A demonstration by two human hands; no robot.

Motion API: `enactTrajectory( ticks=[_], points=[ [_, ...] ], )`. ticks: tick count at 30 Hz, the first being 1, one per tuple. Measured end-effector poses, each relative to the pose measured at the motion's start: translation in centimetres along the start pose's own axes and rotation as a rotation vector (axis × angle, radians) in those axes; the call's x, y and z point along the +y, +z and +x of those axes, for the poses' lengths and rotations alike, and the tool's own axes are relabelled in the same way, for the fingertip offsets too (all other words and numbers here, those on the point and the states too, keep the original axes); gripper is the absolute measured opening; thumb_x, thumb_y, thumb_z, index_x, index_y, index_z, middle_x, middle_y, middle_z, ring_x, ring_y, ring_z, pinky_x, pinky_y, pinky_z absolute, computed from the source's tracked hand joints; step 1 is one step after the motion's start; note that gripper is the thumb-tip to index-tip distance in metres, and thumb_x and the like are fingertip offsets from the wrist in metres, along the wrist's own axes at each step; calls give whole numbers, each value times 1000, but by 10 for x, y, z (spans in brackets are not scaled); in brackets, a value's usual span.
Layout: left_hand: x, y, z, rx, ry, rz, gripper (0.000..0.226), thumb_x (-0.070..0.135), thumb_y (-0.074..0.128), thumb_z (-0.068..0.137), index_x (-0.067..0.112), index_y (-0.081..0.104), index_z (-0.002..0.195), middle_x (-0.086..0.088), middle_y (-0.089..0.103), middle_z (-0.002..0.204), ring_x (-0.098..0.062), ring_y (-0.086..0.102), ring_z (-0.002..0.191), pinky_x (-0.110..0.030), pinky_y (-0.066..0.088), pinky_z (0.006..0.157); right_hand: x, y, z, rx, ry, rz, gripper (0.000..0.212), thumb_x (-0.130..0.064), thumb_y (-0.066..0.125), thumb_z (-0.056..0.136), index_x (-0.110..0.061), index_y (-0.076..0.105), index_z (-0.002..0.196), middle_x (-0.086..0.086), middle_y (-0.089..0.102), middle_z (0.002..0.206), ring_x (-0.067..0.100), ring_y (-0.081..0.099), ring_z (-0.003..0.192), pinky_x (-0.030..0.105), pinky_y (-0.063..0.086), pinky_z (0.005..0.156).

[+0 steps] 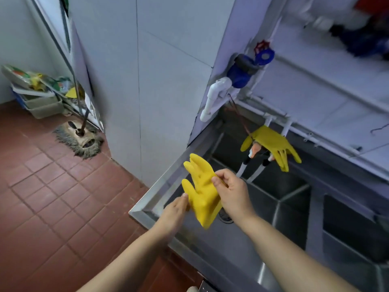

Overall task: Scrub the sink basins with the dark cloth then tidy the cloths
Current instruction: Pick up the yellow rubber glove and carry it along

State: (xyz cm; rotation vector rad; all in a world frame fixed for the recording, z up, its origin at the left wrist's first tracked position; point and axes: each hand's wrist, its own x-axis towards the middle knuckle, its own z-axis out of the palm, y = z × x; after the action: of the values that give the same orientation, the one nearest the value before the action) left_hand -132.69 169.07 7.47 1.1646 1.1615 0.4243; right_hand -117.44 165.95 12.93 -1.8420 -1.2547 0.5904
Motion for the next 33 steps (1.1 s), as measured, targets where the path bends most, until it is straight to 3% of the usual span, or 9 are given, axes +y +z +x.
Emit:
enactTrajectory(
  ticks=[3,6,12,15,18,20,22,28,33],
  points=[
    [24,32,12,-97,-140,-356,35,39,32,102,19,61,100,-5,70,98,-22,67,90,-38,52,81,15,-22,1,53,73,85,9,-15,60,91,-18,62,83,4,66,79,19,60,76,38,49,72],
    [37,53,28,-18,-179,-371,31,33,44,98,9,62,107,-15,69,106,-26,64,95,-43,50,86,38,-43,3,78,155,92,10,-24,60,90,-21,61,81,4,66,78,27,62,79,43,50,71],
    [62,92,54,88,-95,-315,19,21,58,92,14,63,109,-10,69,102,-26,64,93,-41,52,79,83,-92,18,40,238,-71,3,-24,59,92,-25,61,89,-11,63,85,2,58,81,13,43,64],
    [76,107,68,192,-66,-204,8,22,62,88,21,65,96,-9,68,96,-28,62,90,-43,51,81,105,-123,43,217,210,-110,8,-22,58,91,-26,64,88,-11,63,88,6,58,83,22,43,69],
    [89,120,78,263,-31,-131,8,10,56,90,17,60,89,-6,65,84,-20,59,76,-30,44,61,126,-159,80,476,177,-170,10,-15,58,91,-16,66,96,-5,59,96,17,53,97,26,40,79],
    [93,125,85,265,-37,-126,14,7,53,91,19,57,86,-4,63,84,-22,59,77,-36,49,68,142,-178,108,550,210,-232,13,-14,57,91,-11,64,102,2,59,105,23,48,108,28,36,86],
    [95,128,91,285,-31,-120,17,5,53,91,21,56,85,-7,64,88,-26,60,82,-43,50,78,159,-190,134,542,272,-269,18,-18,55,92,-10,61,108,7,59,114,26,46,114,33,36,92],
    [87,127,98,330,10,-49,12,12,58,91,24,59,88,-3,65,92,-25,60,86,-41,50,77,170,-199,184,268,429,-303,41,-40,42,98,-14,47,130,7,56,126,29,49,120,47,29,105],
    [90,124,90,327,27,-60,6,22,57,93,24,59,88,-2,64,93,-25,60,88,-44,48,84,161,-208,188,220,527,-139,19,-39,54,89,-22,58,95,2,63,94,26,60,93,51,44,94]
  ],
)
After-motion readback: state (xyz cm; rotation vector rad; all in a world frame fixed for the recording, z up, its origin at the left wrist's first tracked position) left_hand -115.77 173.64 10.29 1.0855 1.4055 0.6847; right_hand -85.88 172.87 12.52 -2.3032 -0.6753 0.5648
